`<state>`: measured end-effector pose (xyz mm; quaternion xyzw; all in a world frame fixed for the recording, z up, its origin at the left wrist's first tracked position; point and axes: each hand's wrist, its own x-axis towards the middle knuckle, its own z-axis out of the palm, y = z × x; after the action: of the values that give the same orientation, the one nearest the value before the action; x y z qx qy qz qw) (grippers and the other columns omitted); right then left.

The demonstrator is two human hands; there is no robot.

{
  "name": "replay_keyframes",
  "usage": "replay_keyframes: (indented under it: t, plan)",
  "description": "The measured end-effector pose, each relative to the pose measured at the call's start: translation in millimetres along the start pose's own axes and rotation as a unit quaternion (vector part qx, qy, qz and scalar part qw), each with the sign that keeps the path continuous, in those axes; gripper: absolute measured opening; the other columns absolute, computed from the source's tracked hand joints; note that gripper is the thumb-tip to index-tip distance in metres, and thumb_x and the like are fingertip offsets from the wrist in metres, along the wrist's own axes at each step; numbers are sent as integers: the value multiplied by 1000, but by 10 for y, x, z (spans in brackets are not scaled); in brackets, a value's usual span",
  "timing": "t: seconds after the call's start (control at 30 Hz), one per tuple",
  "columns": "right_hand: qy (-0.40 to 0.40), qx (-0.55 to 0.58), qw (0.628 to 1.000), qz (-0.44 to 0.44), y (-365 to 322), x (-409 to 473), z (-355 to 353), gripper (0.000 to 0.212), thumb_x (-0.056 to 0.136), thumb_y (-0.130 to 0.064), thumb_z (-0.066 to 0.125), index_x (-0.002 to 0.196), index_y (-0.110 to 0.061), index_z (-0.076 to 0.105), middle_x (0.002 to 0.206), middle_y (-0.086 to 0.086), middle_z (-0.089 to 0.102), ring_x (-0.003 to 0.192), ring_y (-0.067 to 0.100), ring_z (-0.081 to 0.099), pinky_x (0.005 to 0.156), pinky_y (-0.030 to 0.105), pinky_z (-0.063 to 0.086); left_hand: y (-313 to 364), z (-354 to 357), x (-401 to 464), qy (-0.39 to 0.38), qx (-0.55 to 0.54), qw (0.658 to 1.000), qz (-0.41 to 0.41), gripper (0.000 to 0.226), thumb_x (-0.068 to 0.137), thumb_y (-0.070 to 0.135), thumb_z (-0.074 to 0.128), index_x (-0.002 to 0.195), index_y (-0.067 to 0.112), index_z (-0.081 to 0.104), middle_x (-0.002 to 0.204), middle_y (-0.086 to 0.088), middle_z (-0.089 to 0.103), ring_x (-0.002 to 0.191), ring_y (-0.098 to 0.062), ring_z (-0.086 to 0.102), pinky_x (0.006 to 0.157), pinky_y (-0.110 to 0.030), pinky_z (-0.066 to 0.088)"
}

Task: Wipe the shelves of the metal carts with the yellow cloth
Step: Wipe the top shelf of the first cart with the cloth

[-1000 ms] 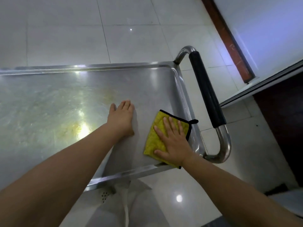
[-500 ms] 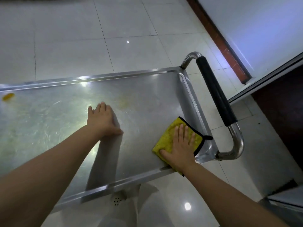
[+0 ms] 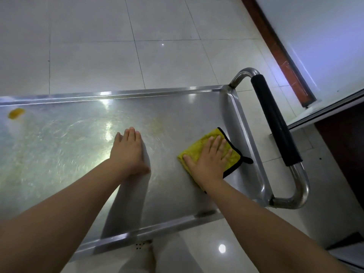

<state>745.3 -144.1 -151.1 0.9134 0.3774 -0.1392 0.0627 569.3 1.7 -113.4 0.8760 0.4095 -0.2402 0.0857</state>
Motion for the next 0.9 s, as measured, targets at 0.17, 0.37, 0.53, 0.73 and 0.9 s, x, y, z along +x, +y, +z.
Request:
replay_keyframes:
  t: [0.17, 0.37, 0.53, 0.73, 0.9]
  plan:
    - [3, 6, 999, -34, -222, 625, -208, 113, 79, -83, 26, 150, -3, -11, 158, 20, -16, 144, 34, -21, 114, 59, -12, 19, -29, 85, -22, -2, 1000, -8, 121, 71, 66, 65, 150, 6, -4, 159, -15, -7, 146, -30, -4, 116, -44, -3]
    - [14, -8, 995, -97, -503, 1355, -425, 112, 80, -83, 27, 152, -4, -7, 159, 19, -14, 145, 34, -18, 114, 58, -11, 19, -42, 146, -28, -30, 999, -17, 115, 77, 62, 62, 150, 9, -9, 158, -13, -14, 146, -30, -11, 116, -45, -5]
    - [14, -54, 978, -200, -611, 1715, -496, 109, 78, -84, 22, 152, -9, -8, 159, 17, -16, 145, 34, -19, 115, 57, -11, -11, -43, 175, -36, -56, 998, -22, 117, 77, 62, 64, 150, 10, -12, 158, -12, -18, 145, -29, -14, 118, -45, -5]
    - [16, -117, 916, -383, -637, 1935, -550, 106, 69, -83, 6, 154, -21, -3, 159, 12, -17, 146, 29, -20, 115, 55, -11, 2, -43, 200, -36, -56, 997, -31, 119, 75, 62, 64, 150, 10, -11, 158, -12, -16, 146, -29, -12, 117, -43, -6]
    - [27, -118, 861, -494, -601, 1705, -424, 97, 78, -79, 21, 154, -19, 14, 161, 14, 5, 148, 31, -1, 115, 59, -2, 8, -59, 201, -43, -44, 998, -33, 118, 75, 60, 65, 150, 8, -9, 158, -13, -14, 146, -30, -11, 116, -44, -5]
